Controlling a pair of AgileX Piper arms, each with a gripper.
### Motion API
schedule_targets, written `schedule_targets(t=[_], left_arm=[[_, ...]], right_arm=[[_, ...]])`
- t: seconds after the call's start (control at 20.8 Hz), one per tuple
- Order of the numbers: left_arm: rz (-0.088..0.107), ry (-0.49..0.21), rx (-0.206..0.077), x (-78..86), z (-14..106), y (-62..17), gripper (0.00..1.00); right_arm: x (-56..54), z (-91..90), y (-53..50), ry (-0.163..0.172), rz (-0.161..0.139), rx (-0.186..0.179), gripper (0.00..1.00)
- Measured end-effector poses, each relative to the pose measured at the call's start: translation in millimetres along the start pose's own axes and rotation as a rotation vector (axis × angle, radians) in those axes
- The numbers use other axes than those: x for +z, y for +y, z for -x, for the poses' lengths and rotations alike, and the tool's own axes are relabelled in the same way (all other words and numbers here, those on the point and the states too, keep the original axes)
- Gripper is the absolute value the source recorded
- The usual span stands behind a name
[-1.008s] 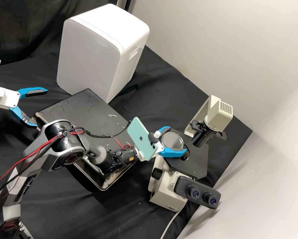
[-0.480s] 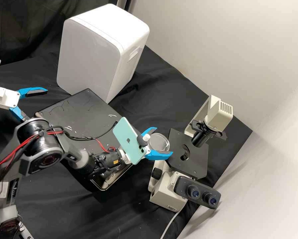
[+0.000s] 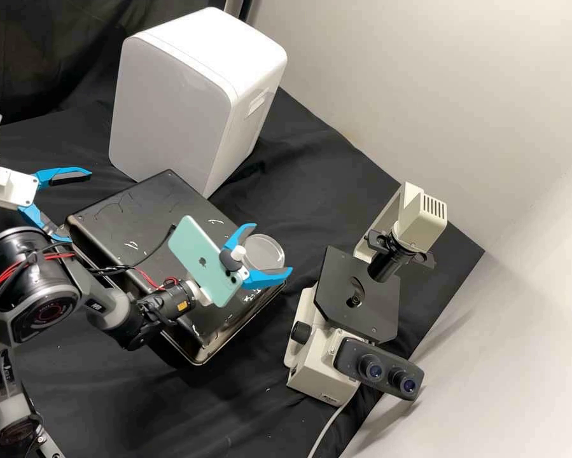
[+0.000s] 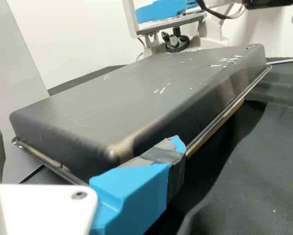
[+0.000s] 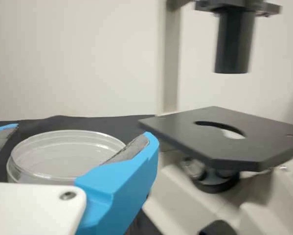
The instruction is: Place the petri dish on the bench
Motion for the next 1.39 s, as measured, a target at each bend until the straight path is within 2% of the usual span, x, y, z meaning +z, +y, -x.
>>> schedule_targets(t=[0.14,0.34,0.53,0.72,0.77,0.82,1.06,1.1,1.39], left_arm=[[0.000,0.000,0.000,0.0,0.0,0.0,1.00],[0.000,0.000,0.000,0.0,0.0,0.0,1.00],[0.000,0.000,0.000,0.0,0.0,0.0,1.00],[0.000,0.000,0.000,0.0,0.0,0.0,1.00],[0.000,0.000,0.000,0.0,0.0,0.0,1.00],[0.000,0.000,0.000,0.0,0.0,0.0,1.00],[0.000,0.000,0.000,0.0,0.0,0.0,1.00],[0.000,0.000,0.000,0.0,0.0,0.0,1.00],[0.000,0.000,0.000,0.0,0.0,0.0,1.00]], right_arm=[[-8.1,8.3,-14.2,0.037,-0.007,-0.047,0.00],[-14.2,14.8,-28.5,0.058,-0.010,-0.104,0.00],[-11.4,20.7,-41.0,0.043,-0.008,-0.158,0.00],[-3.1,26.1,-58.1,0.009,0.021,-0.231,0.00],[-0.6,25.9,-60.9,0.000,0.028,-0.241,0.00],[0.0,25.5,-61.5,0.007,0.036,-0.237,0.00],[3.4,24.5,-63.4,0.004,0.031,-0.224,0.00],[3.6,24.4,-63.7,0.004,0.030,-0.225,1.00],[7.8,23.1,-60.6,-0.013,0.032,-0.205,1.00]])
